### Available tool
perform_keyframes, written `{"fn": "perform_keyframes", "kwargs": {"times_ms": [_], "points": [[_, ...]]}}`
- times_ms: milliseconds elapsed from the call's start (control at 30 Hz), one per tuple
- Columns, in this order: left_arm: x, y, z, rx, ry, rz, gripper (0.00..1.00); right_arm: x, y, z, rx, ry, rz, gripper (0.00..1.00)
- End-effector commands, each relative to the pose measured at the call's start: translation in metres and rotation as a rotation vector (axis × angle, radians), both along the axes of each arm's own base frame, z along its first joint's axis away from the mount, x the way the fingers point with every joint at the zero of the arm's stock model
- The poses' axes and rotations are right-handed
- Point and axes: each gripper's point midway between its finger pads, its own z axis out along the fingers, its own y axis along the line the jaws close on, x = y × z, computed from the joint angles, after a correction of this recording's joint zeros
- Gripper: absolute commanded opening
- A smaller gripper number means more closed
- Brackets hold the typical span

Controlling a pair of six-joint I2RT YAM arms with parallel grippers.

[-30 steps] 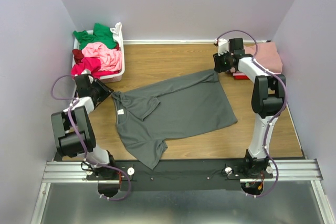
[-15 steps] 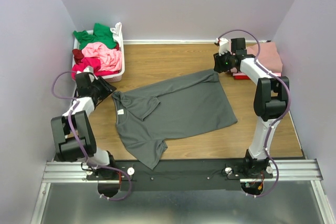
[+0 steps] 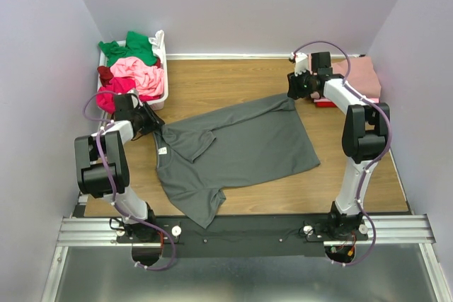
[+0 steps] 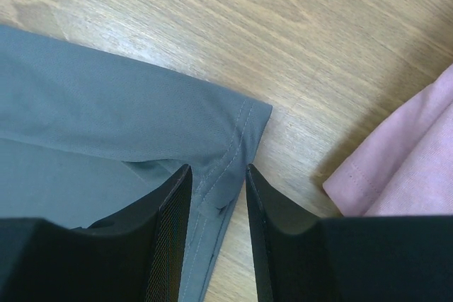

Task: Fold and stack the t-shirts
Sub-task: Fold the tshirt

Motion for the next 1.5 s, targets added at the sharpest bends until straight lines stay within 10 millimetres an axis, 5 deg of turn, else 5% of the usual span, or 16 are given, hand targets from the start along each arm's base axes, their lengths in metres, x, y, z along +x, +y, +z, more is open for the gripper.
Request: {"fn": "perform_keyframes", "kwargs": {"times_ms": [0,100,233,300,600,1100,1467], "points": [[0.006,0.003,-0.001,0.046,0.011,-0.001,0.42,-0.006,0.002,-0.015,0.025,0.043,0.004,0.44],[0.006,0.001,-0.003,0.042,0.017,-0.008,0.31,-0.007,0.001,-0.019,0.022,0.050,0.002,0.44],[0.002,-0.001,0.004,0.029,0.000,0.007,0.03,-0.007,-0.001,-0.022,0.014,0.057,-0.002,0.44],[-0.001,-0.002,0.009,0.026,-0.017,0.016,0.00,-0.008,-0.001,-0.027,0.018,0.067,-0.004,0.44],[-0.006,-0.002,0.032,-0.028,-0.108,0.100,0.00,-0.016,0.007,-0.039,0.066,0.117,0.002,0.44],[-0.007,-0.007,0.031,-0.070,-0.115,0.071,0.00,-0.024,-0.016,-0.039,0.073,0.143,-0.056,0.45],[-0.008,-0.009,0.031,-0.067,-0.114,0.054,0.00,-0.037,0.006,-0.047,0.183,0.212,0.008,0.45]]}}
